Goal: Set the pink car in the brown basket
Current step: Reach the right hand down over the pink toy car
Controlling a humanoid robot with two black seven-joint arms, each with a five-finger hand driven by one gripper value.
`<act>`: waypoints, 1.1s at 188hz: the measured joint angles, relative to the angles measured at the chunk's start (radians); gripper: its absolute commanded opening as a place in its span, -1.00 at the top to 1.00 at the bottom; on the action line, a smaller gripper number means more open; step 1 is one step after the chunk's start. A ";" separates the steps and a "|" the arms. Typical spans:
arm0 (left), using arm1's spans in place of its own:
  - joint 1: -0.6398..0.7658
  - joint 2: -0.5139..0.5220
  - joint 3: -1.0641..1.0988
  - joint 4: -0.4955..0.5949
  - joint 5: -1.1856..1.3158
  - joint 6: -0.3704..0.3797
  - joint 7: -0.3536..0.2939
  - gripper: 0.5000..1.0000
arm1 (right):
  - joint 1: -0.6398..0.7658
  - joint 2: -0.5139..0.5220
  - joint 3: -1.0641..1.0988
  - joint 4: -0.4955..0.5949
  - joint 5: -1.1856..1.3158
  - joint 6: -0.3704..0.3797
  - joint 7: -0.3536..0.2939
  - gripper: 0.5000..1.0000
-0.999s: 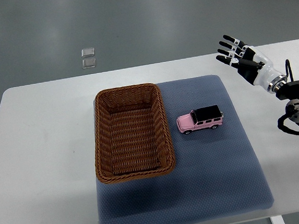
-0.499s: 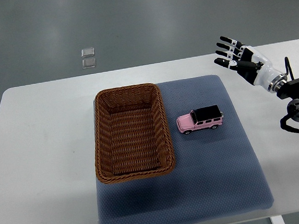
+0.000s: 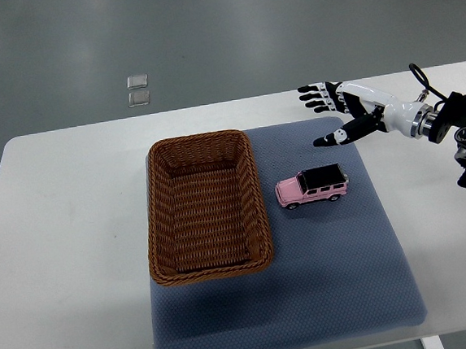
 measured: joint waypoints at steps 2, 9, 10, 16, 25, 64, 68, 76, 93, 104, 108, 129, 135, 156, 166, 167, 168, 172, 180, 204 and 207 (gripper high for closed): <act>0.000 0.000 0.000 0.000 0.000 0.000 0.000 -1.00 | 0.006 -0.003 -0.008 0.003 -0.007 0.000 0.000 -0.67; 0.000 0.000 0.000 -0.001 0.000 0.000 0.000 -1.00 | 0.025 -0.013 -0.034 0.011 -0.032 0.000 0.001 -0.67; 0.000 0.000 0.000 -0.001 0.000 0.000 0.000 -1.00 | 0.028 -0.014 -0.038 0.012 -0.035 0.000 0.001 -0.67; 0.000 0.000 0.000 -0.002 0.000 0.000 0.000 -1.00 | 0.045 -0.019 -0.059 0.018 -0.059 0.000 0.002 -0.67; 0.000 0.000 0.000 -0.002 0.000 0.000 0.000 -1.00 | 0.064 -0.024 -0.083 0.027 -0.093 0.000 0.002 -0.67; 0.000 0.000 0.000 -0.003 0.000 0.000 0.000 -1.00 | 0.086 -0.042 -0.122 0.066 -0.286 0.000 0.002 -0.67; 0.000 0.000 0.000 -0.003 0.000 0.000 0.000 -1.00 | 0.086 -0.042 -0.124 0.068 -0.307 0.000 0.002 -0.67; 0.000 0.000 0.000 -0.003 0.000 0.000 0.000 -1.00 | 0.086 -0.042 -0.131 0.071 -0.334 -0.001 0.002 -0.67; 0.000 0.000 0.000 -0.003 0.000 0.000 0.000 -1.00 | 0.087 -0.044 -0.156 0.078 -0.368 -0.004 0.001 -0.66; 0.000 0.000 0.000 -0.003 0.000 0.000 0.000 -1.00 | 0.089 -0.044 -0.173 0.081 -0.382 -0.008 -0.002 -0.66; 0.000 0.000 0.000 -0.004 0.000 0.000 0.000 -1.00 | 0.089 -0.043 -0.178 0.081 -0.387 -0.010 -0.003 -0.65; 0.000 0.000 0.000 -0.004 0.000 0.000 0.000 -1.00 | 0.090 -0.032 -0.202 0.082 -0.413 -0.022 -0.007 -0.64; 0.000 0.000 0.000 -0.004 0.000 0.000 0.000 -1.00 | 0.090 -0.030 -0.210 0.082 -0.419 -0.031 -0.008 -0.63; 0.000 0.000 0.000 -0.004 0.000 0.000 0.000 -1.00 | 0.091 -0.020 -0.233 0.082 -0.427 -0.064 -0.021 -0.60; 0.000 0.000 0.000 -0.004 0.000 0.000 0.000 -1.00 | 0.091 -0.014 -0.238 0.082 -0.427 -0.073 -0.029 -0.56; 0.000 0.000 0.000 -0.004 0.000 0.000 0.000 -1.00 | 0.091 -0.014 -0.238 0.082 -0.427 -0.074 -0.030 -0.56; 0.000 0.000 0.000 -0.004 0.000 0.000 0.000 -1.00 | 0.092 -0.013 -0.238 0.082 -0.427 -0.074 -0.030 -0.54; 0.000 0.000 0.000 -0.004 0.000 0.000 0.000 -1.00 | 0.092 -0.011 -0.240 0.082 -0.428 -0.076 -0.032 -0.51; 0.000 0.000 0.000 -0.004 0.000 0.000 0.000 -1.00 | 0.093 -0.008 -0.242 0.081 -0.428 -0.079 -0.035 -0.47; 0.000 0.000 0.000 -0.004 0.000 0.000 0.000 -1.00 | 0.096 -0.003 -0.247 0.081 -0.431 -0.080 -0.040 -0.40; 0.000 0.000 0.000 -0.004 0.000 0.000 0.000 -1.00 | 0.096 -0.002 -0.249 0.081 -0.432 -0.080 -0.041 -0.38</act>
